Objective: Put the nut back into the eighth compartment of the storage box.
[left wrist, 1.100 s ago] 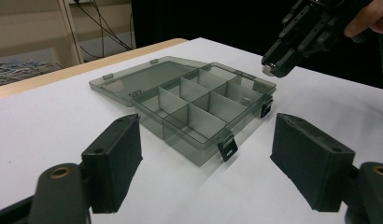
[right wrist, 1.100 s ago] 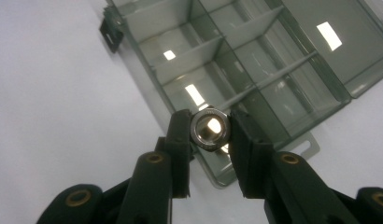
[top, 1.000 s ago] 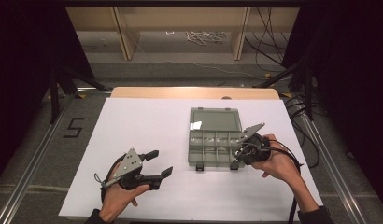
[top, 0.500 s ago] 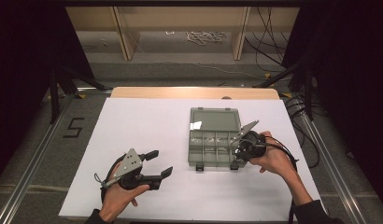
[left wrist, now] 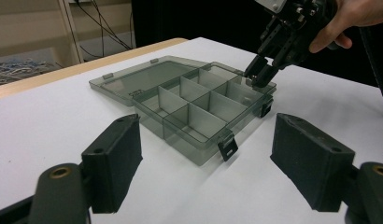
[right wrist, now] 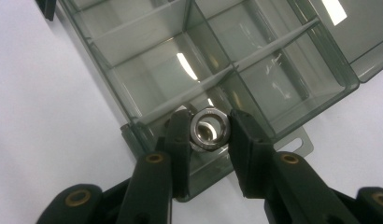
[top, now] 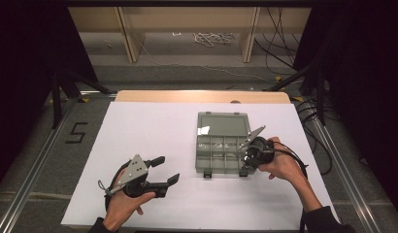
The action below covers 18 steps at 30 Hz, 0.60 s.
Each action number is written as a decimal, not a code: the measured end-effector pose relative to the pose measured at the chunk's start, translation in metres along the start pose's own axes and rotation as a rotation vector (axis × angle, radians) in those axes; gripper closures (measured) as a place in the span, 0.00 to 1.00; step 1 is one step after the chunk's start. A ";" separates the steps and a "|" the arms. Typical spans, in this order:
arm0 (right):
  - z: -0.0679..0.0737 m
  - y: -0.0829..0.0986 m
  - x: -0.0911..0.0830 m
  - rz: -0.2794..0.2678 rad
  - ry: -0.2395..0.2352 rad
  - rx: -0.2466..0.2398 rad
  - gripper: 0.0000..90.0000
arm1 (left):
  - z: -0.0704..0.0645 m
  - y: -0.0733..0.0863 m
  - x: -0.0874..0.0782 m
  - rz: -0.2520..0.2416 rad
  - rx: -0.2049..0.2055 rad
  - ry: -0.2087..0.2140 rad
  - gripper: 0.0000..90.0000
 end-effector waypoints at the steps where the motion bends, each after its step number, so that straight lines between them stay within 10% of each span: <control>1: 0.000 0.000 0.001 0.000 -0.002 0.002 0.78 | 0.000 0.000 0.000 -0.003 0.010 0.003 0.26; 18: -0.002 0.003 0.009 0.009 -0.021 0.010 0.76 | 0.001 0.000 0.000 -0.005 0.018 0.007 0.26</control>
Point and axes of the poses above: each handheld gripper's, and its own axes: x roughly forward along the jaws, y roughly out of its underside, z roughly to its left, the point moved 5 cm from there along x, roughly forward along the jaws, and after that the axes turned 15 degrees about -y, right-handed, at the moved point
